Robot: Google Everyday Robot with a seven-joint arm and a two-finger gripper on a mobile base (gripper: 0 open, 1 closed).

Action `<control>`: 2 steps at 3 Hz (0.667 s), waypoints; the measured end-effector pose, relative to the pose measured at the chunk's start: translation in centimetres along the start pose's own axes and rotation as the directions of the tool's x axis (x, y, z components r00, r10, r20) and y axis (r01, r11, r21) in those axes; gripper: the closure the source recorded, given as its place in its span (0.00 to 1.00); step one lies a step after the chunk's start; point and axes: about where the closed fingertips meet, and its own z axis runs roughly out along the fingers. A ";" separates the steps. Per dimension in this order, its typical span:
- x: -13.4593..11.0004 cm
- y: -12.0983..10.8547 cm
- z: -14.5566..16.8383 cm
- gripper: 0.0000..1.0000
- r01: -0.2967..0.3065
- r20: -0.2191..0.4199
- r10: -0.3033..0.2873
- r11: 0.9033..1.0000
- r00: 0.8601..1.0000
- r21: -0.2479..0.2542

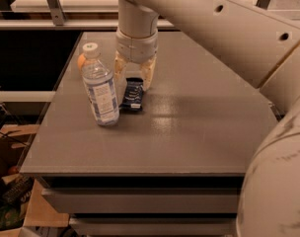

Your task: Move rxbar blueberry near blue plastic bottle

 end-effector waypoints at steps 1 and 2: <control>0.1 -0.1 0.0 0.00 0.003 0.007 -0.003 1.000 1.000 0.004; 0.1 -0.1 0.0 0.00 0.005 0.012 -0.006 1.000 1.000 0.007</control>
Offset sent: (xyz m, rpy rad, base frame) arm -0.0048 -0.0062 0.0022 -0.0051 0.0386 0.0137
